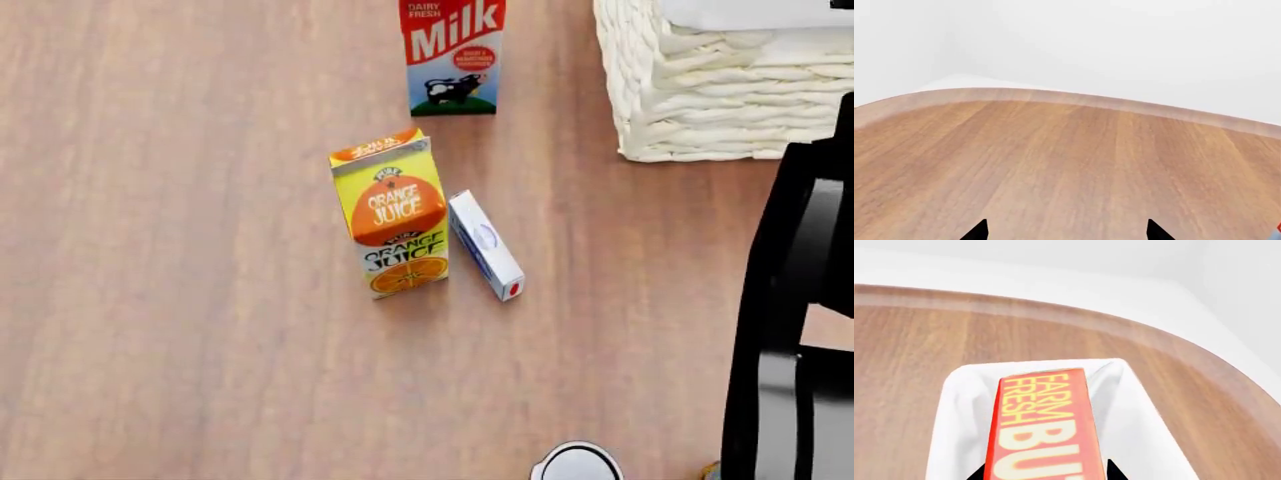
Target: Pick up the cream cheese box and the butter, and put them in the basket.
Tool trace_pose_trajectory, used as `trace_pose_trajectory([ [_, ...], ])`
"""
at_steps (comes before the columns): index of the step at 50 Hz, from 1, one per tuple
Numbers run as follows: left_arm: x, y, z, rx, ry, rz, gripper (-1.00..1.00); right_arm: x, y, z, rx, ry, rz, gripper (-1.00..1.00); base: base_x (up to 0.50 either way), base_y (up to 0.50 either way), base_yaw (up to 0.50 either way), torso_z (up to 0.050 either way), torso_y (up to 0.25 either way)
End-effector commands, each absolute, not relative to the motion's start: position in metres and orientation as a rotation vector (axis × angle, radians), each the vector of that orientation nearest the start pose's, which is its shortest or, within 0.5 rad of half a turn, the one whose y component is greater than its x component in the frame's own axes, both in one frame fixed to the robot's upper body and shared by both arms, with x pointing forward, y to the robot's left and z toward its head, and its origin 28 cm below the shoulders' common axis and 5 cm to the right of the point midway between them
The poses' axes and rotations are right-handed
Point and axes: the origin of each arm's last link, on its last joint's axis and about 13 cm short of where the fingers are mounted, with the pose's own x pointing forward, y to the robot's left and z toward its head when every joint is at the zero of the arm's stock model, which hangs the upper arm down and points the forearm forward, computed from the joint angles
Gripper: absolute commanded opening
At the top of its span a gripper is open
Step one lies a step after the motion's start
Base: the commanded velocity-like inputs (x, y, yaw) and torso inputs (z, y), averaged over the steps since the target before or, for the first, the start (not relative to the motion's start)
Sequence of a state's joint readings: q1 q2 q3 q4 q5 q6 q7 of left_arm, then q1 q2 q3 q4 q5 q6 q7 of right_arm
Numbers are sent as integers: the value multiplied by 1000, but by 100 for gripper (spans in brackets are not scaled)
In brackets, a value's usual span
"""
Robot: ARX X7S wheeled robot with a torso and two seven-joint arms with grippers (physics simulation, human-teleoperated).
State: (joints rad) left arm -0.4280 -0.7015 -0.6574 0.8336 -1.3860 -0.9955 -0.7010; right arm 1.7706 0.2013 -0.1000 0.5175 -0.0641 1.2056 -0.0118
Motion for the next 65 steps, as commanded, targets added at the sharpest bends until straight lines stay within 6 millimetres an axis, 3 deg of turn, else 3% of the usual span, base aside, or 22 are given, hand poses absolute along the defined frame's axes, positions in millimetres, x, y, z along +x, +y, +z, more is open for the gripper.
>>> trace_pose_trajectory([
  [1,163,309,266,-147,-356,191,100,354,-166,453,-100,-44,-272,-100,0,0,0,0,0],
  [13,163,310,266,-148,-356,193,100,366,-171,443,-95,-23,-281,-100,0,0,0,0,2],
  [65,162,310,267,-149,-358,194,100,374,-171,419,-77,34,-262,-100,0,0,0,1,2],
])
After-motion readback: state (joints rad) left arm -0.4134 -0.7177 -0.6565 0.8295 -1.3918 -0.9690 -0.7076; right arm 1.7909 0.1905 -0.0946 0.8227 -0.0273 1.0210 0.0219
